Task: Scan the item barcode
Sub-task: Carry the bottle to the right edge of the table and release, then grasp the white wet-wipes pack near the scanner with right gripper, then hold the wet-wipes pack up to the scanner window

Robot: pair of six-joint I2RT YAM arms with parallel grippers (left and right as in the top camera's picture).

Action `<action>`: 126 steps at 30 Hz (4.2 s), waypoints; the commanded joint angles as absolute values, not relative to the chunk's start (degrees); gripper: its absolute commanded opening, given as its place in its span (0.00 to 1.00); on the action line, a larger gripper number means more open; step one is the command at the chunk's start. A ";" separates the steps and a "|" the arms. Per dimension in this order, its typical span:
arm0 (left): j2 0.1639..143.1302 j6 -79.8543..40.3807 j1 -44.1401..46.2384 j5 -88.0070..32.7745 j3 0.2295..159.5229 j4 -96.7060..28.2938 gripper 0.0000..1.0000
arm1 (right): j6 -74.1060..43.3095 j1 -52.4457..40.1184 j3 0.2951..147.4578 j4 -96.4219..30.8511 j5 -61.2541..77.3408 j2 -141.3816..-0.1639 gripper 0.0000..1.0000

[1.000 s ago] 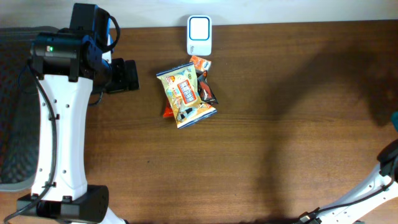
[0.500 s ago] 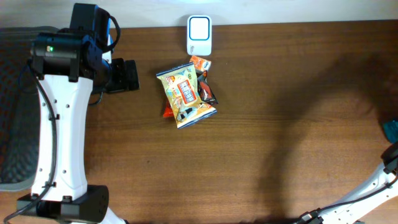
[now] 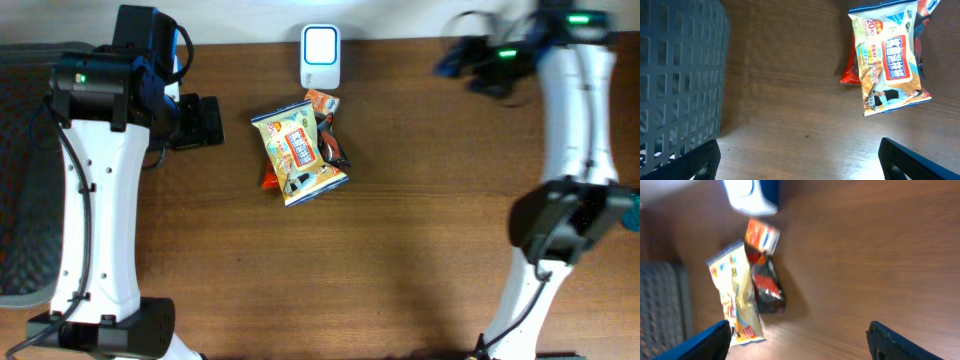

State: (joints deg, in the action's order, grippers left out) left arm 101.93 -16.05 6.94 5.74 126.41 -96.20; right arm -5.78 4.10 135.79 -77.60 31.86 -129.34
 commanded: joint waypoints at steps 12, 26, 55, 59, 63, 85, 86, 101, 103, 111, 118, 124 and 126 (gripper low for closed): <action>101.60 -16.45 6.59 5.17 126.34 -96.14 0.99 | -19.62 -25.67 128.51 -78.65 15.62 -139.04 0.98; 101.60 -16.45 6.59 5.17 126.34 -96.12 0.99 | -16.10 -28.56 127.09 -74.89 12.45 -134.65 0.04; 101.60 -16.45 6.59 5.17 126.34 -96.14 0.99 | -19.59 -29.71 126.54 -80.73 -13.15 -132.84 0.75; 101.60 -16.47 6.59 5.17 126.34 -96.14 0.99 | -20.88 -30.02 126.52 -81.23 -21.39 -138.98 0.89; 101.60 -16.45 6.59 5.17 126.34 -96.14 0.99 | -25.98 -29.98 126.52 -80.12 -27.66 -142.21 0.89; 101.60 -16.47 6.59 5.17 126.34 -96.14 0.99 | -24.27 -27.18 140.07 -90.37 -18.92 -138.06 0.13; 101.60 -16.45 6.59 5.17 126.34 -96.14 0.99 | -24.27 -26.48 139.63 -88.49 -18.33 -138.54 0.34; 101.60 -16.45 6.59 5.17 126.34 -96.12 0.99 | 5.76 -22.74 120.90 -53.98 -9.58 -140.20 0.85; 101.60 -16.45 6.59 5.17 126.34 -96.12 0.99 | 5.80 -21.26 120.81 -53.21 -6.09 -140.20 0.68; 101.60 -16.45 6.59 5.17 126.34 -96.14 0.99 | 10.09 -20.23 119.90 -52.58 4.60 -140.20 0.54; 101.60 -16.47 6.59 5.17 126.34 -96.14 0.99 | 6.94 -20.16 117.64 -47.94 5.13 -140.07 0.11; 101.60 -16.45 6.59 5.17 126.34 -96.12 0.99 | 2.46 -20.23 131.66 -56.10 5.43 -139.41 0.04; 101.60 -16.45 6.59 5.17 126.34 -96.14 0.99 | -1.37 -20.27 137.58 -57.74 5.41 -139.41 0.04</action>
State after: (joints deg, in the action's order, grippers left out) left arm 101.93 -16.05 6.94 5.74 126.41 -96.27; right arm 2.63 -19.92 131.79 -57.32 4.67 -139.94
